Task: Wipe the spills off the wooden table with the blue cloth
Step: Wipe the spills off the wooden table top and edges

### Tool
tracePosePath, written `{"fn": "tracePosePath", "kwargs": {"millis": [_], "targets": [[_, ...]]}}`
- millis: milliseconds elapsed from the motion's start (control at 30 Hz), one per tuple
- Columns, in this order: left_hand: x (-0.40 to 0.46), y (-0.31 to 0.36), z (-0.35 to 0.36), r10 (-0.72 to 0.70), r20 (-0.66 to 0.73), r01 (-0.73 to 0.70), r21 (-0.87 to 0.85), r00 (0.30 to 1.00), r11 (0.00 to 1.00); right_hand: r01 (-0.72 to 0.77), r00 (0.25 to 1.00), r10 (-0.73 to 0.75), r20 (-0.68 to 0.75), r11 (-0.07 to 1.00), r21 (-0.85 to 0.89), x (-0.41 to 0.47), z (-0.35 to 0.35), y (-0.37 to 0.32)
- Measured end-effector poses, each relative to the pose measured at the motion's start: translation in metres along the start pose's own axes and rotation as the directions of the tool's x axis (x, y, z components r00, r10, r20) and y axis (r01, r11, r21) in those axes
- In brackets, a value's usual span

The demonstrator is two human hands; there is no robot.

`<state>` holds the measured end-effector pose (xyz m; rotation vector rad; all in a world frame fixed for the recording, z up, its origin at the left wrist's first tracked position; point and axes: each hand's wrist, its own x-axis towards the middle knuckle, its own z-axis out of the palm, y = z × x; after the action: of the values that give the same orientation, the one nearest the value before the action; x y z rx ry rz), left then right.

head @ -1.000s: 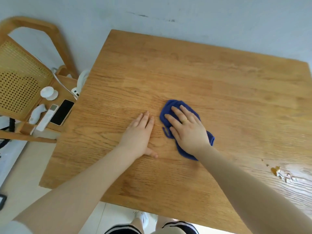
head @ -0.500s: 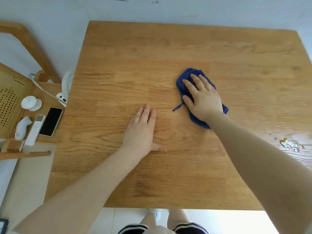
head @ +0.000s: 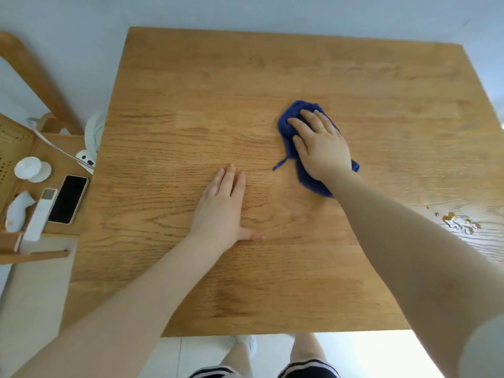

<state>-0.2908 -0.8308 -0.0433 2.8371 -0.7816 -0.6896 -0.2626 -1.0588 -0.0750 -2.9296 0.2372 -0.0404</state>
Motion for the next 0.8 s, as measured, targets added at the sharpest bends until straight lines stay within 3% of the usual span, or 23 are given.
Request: {"fn": "tracePosePath", "kwargs": {"millis": [133,300,400,600,700,800], "targets": [[0.001,0.006,-0.006,-0.023,0.036,0.023,-0.001,0.999,1.000,-0.012,1.000,0.012,-0.001,1.000,-0.013,-0.019,0.000,-0.002],[-0.003,0.006,-0.011,-0.045,0.072,0.049,-0.048,0.996,0.998,0.169,0.986,-0.169,-0.008,0.985,0.022,-0.095,-0.002,0.003],[-0.007,0.010,-0.013,-0.054,0.098,0.060,-0.060,0.994,0.996,0.267,0.964,-0.267,-0.013,0.960,0.081,-0.087,-0.006,0.016],[-0.010,0.037,-0.006,-0.048,0.070,0.059,-0.167,0.996,0.984,0.070,0.998,-0.070,-0.001,0.996,0.059,0.000,-0.010,0.050],[-0.001,0.053,-0.004,-0.092,0.078,0.105,-0.185,0.993,0.977,0.086,0.996,-0.085,-0.021,0.995,0.054,-0.007,-0.009,0.052],[0.012,0.070,-0.006,-0.066,0.045,0.070,-0.098,0.997,0.993,0.158,0.985,-0.154,-0.082,0.986,0.045,-0.056,-0.009,0.053]]}}
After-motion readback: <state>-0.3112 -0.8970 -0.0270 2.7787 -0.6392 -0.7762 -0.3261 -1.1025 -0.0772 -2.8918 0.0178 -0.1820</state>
